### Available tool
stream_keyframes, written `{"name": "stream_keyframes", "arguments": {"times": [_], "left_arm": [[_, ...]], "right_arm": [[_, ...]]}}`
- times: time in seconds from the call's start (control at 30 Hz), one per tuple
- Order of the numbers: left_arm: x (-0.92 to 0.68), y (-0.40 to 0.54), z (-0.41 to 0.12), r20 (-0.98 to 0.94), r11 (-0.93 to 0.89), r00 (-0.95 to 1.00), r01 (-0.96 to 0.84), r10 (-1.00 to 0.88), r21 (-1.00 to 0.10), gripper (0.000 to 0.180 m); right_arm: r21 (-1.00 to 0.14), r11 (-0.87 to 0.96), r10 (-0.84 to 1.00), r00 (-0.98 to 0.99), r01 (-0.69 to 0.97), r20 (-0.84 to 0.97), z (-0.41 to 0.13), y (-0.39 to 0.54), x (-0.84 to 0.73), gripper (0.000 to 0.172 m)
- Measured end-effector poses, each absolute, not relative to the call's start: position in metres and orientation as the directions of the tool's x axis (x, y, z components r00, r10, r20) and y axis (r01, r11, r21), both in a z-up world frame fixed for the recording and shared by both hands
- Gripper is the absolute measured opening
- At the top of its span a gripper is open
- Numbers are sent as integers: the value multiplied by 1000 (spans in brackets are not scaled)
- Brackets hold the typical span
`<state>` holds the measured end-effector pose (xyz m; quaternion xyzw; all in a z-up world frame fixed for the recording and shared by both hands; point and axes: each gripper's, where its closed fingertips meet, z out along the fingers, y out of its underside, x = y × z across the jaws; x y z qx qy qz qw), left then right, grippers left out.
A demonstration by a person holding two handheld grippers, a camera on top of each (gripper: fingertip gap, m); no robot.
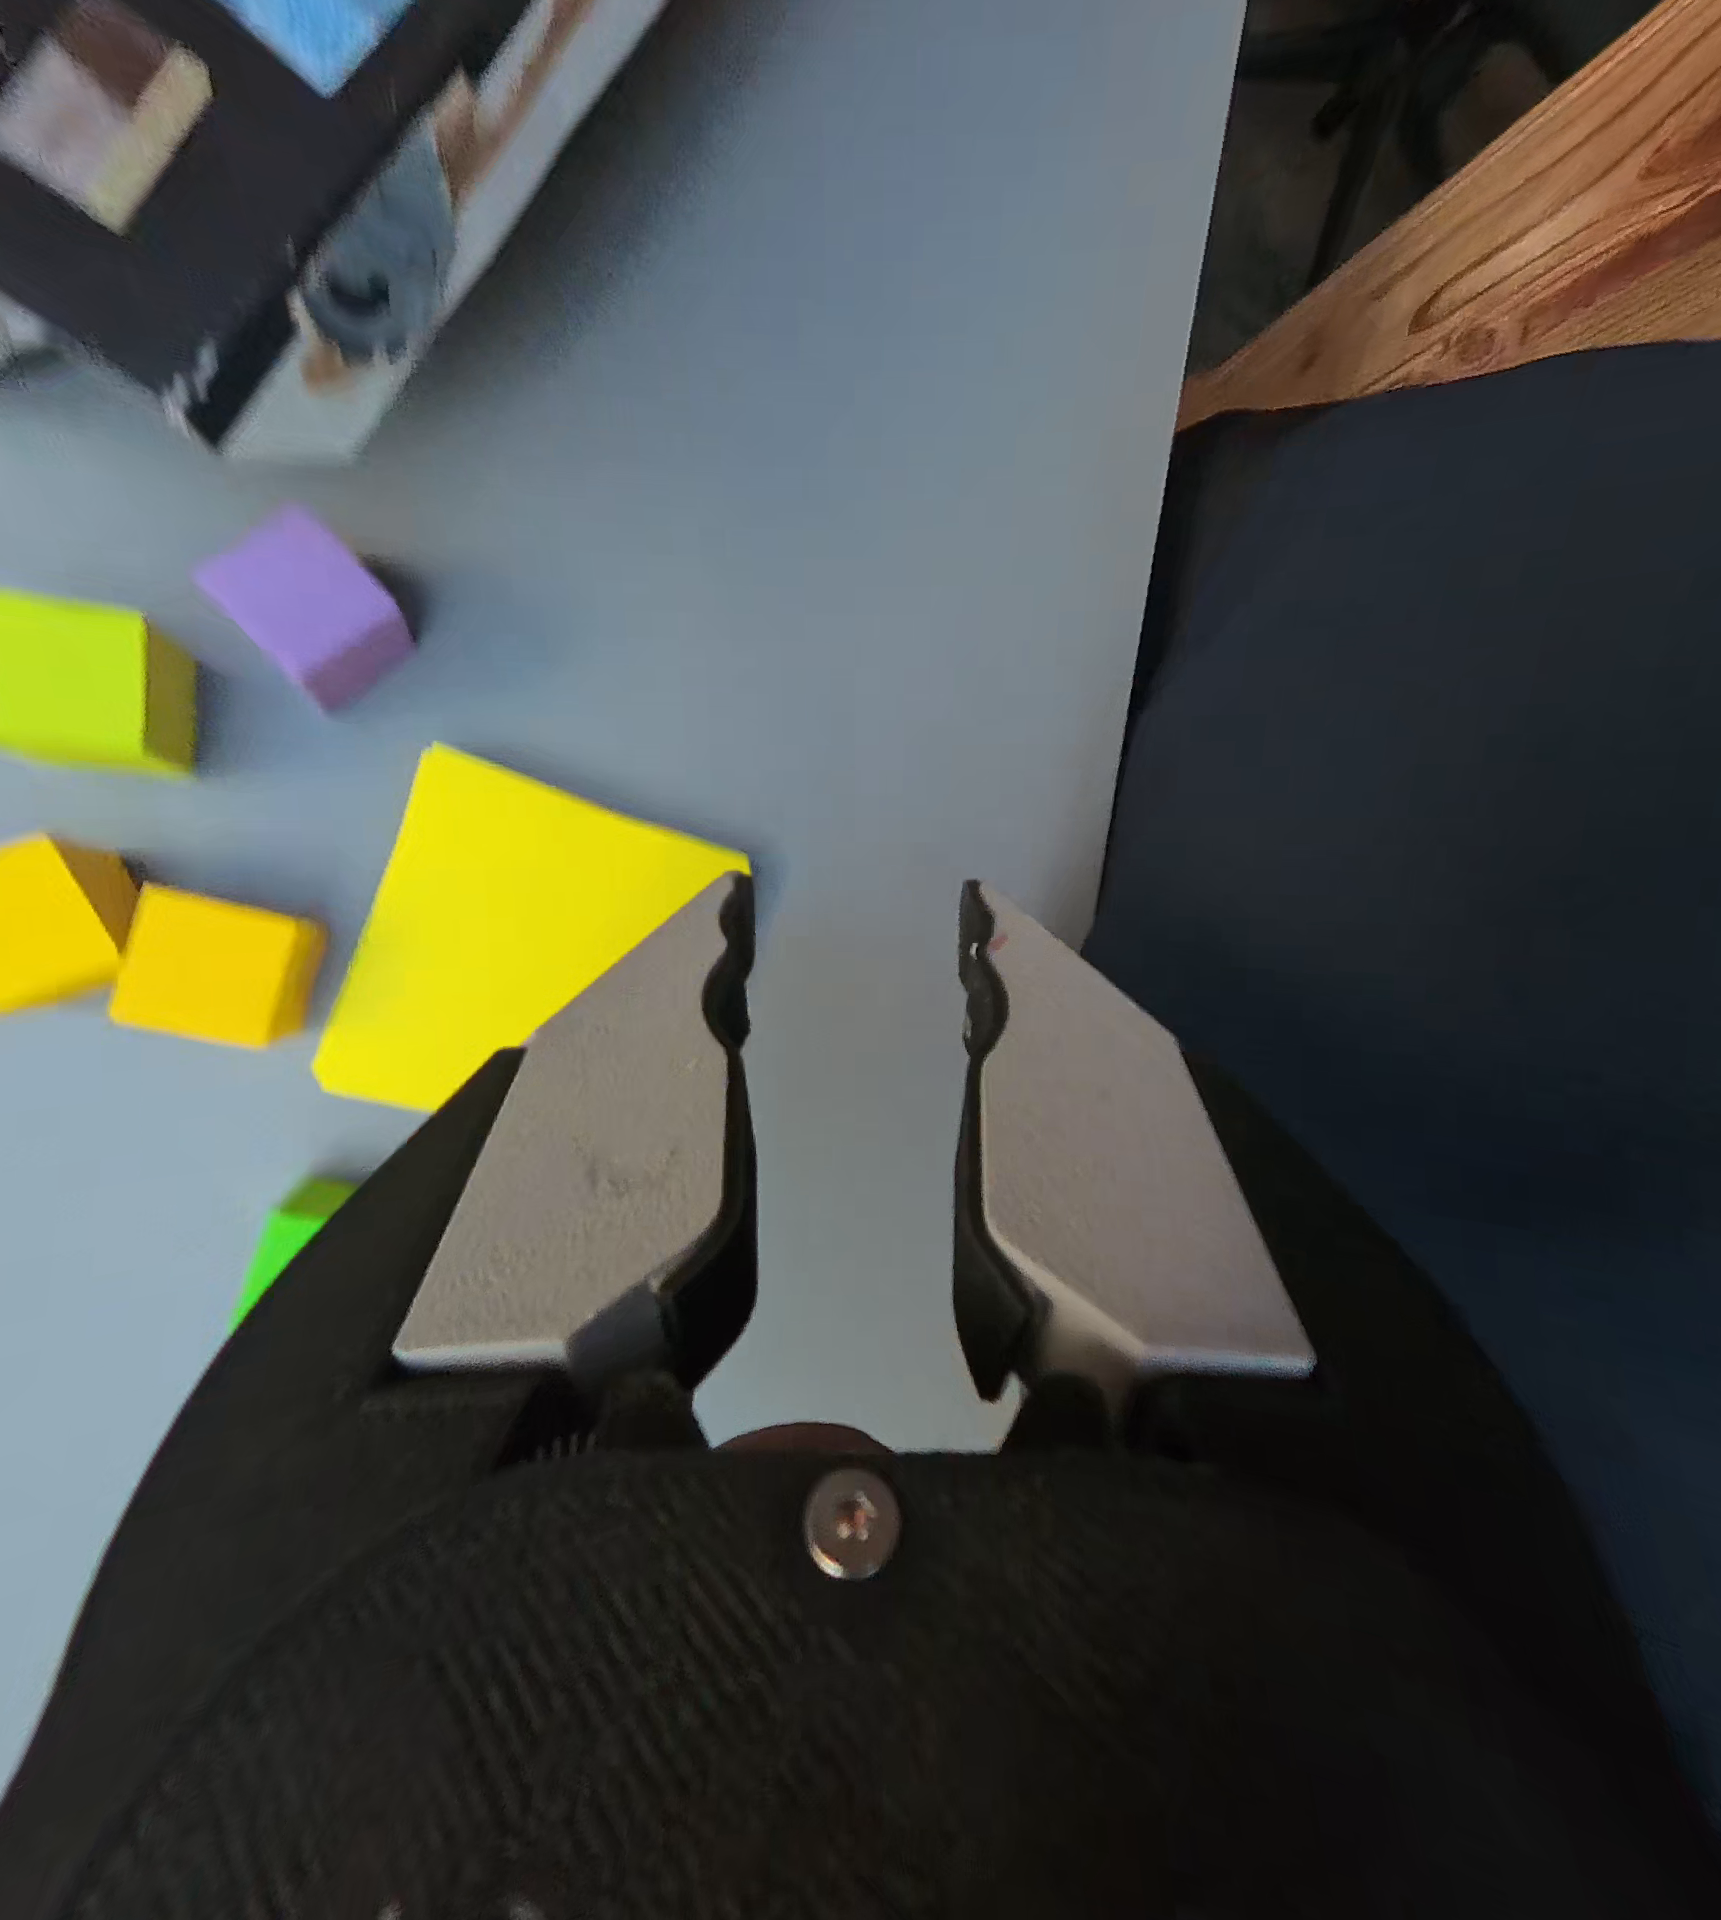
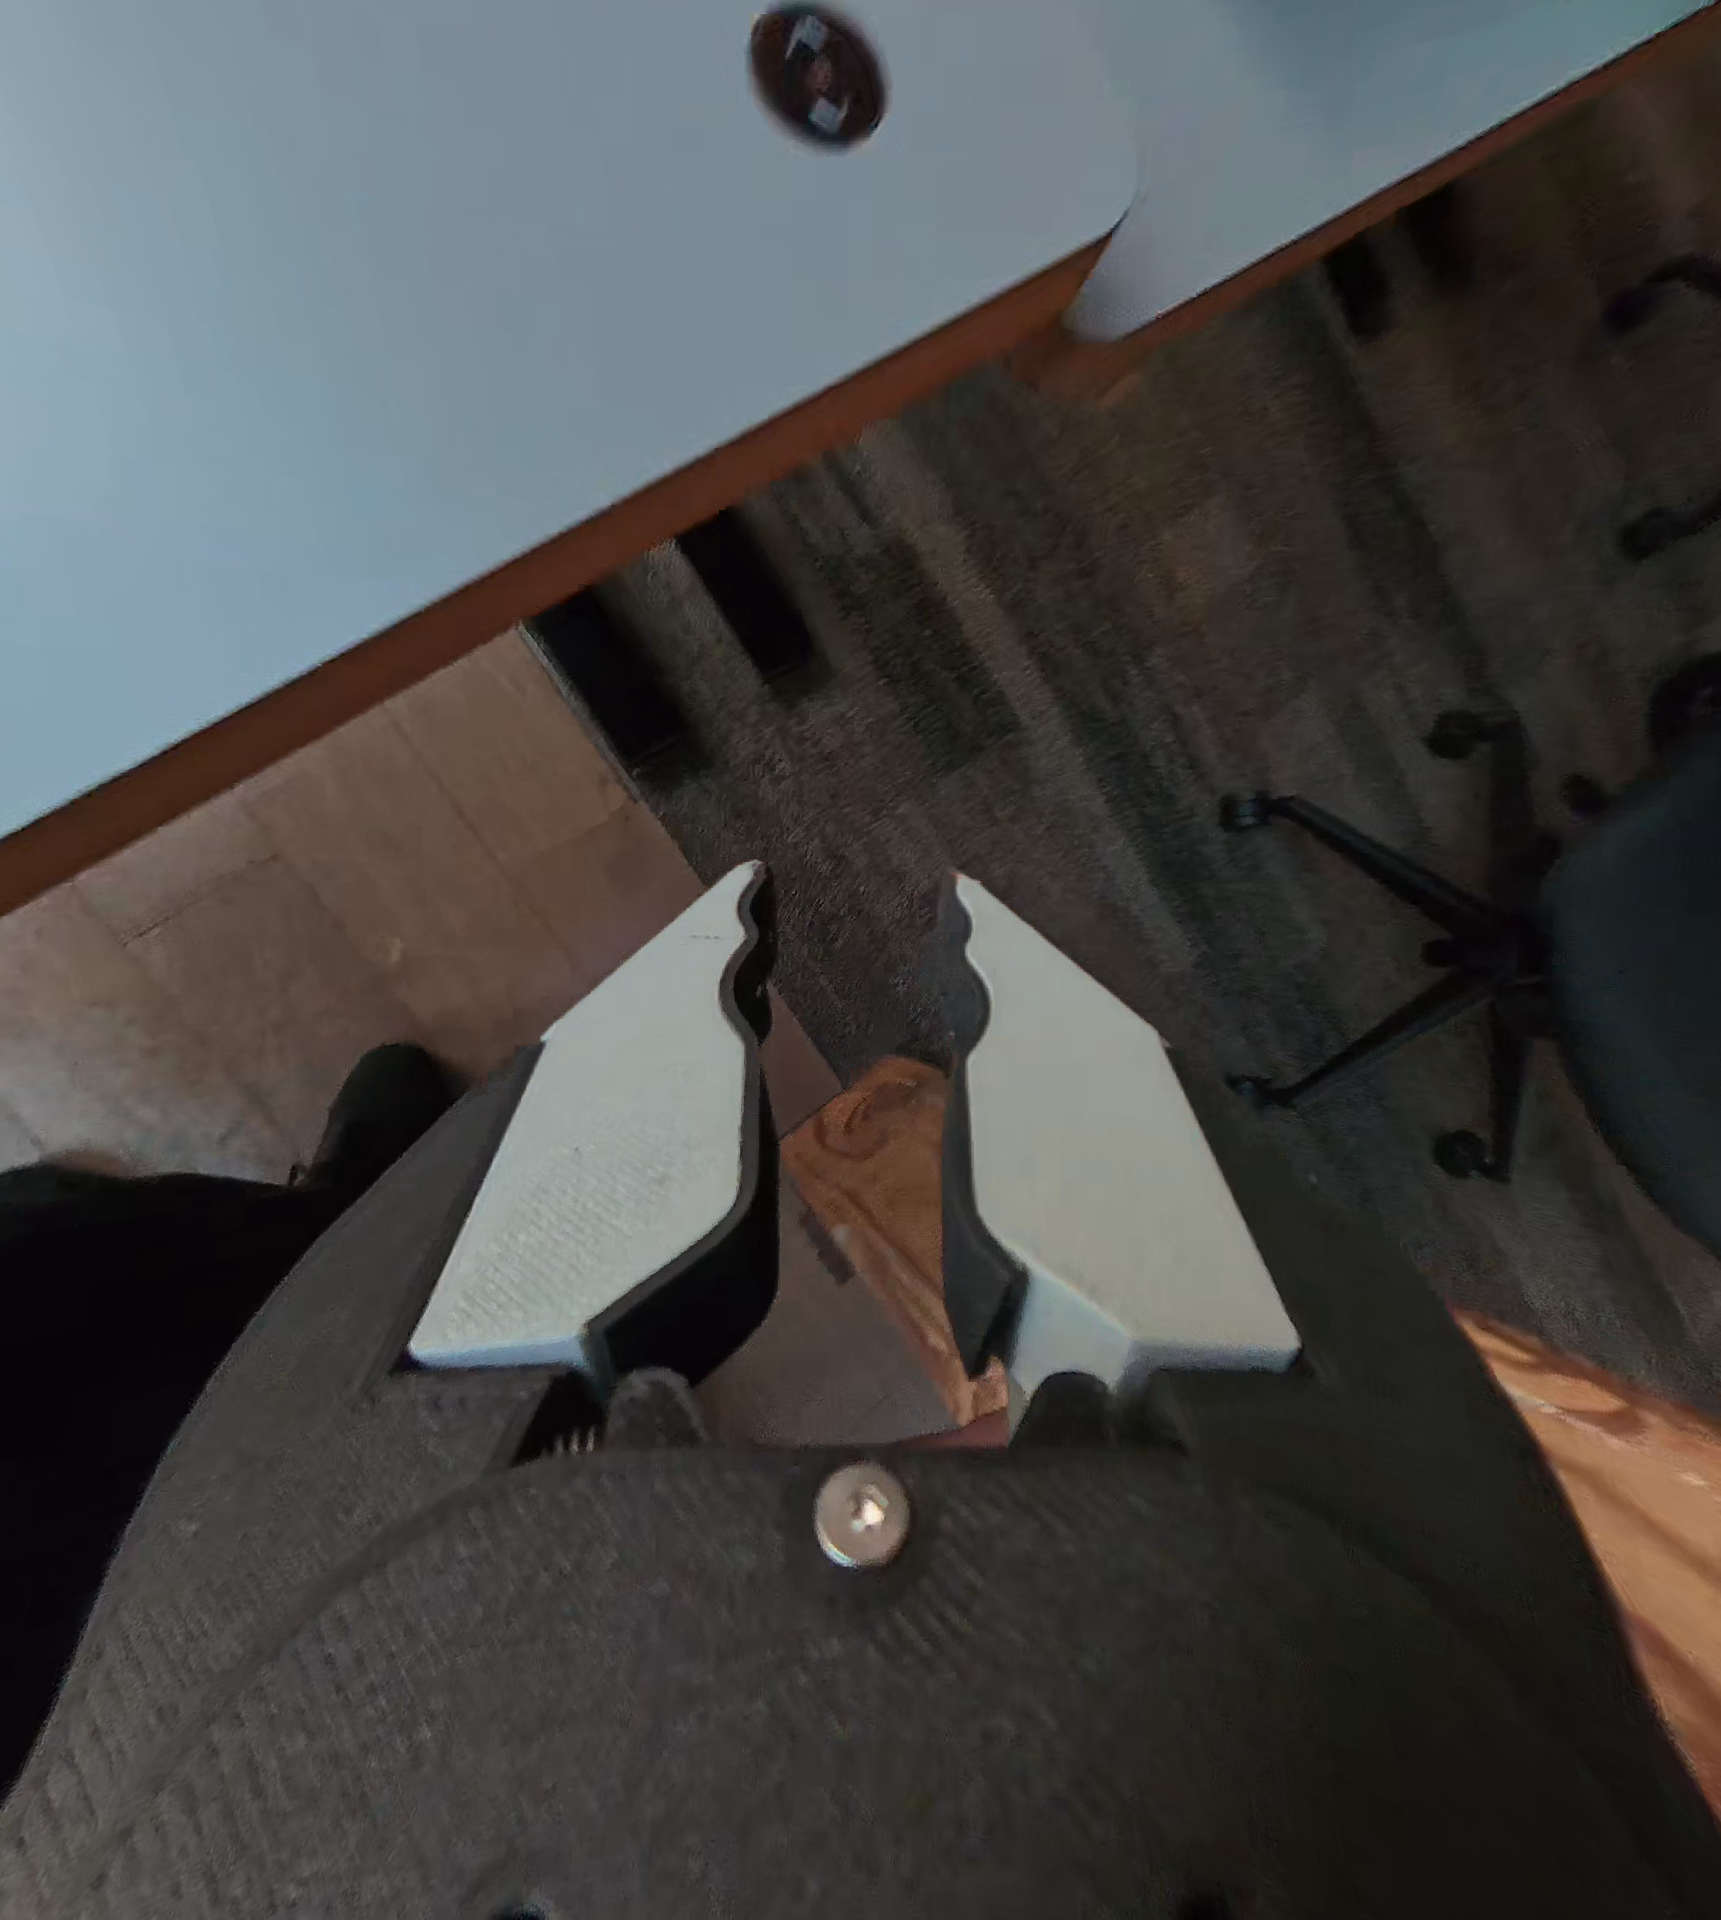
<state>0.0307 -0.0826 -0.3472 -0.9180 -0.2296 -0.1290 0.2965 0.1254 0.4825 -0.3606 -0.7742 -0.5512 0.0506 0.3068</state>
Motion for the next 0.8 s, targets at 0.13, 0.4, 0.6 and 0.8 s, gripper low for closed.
{"name": "stream_keyframes", "arguments": {"times": [0.13,0.4,0.6,0.8], "left_arm": [[-7,-41,-325,295,-714,899,437,323,-547,40],[-20,29,-322,266,-670,822,566,504,-480,40],[15,82,-320,300,-639,709,706,638,-305,37],[61,82,-322,246,-655,654,750,715,-90,36]], "right_arm": [[-587,-179,849,425,790,313,-312,566,103,37],[-670,-200,813,503,715,293,-286,815,-3,42],[-601,-179,852,428,779,301,-313,965,-77,42],[-374,-120,885,270,919,380,-376,1041,-117,25]]}}
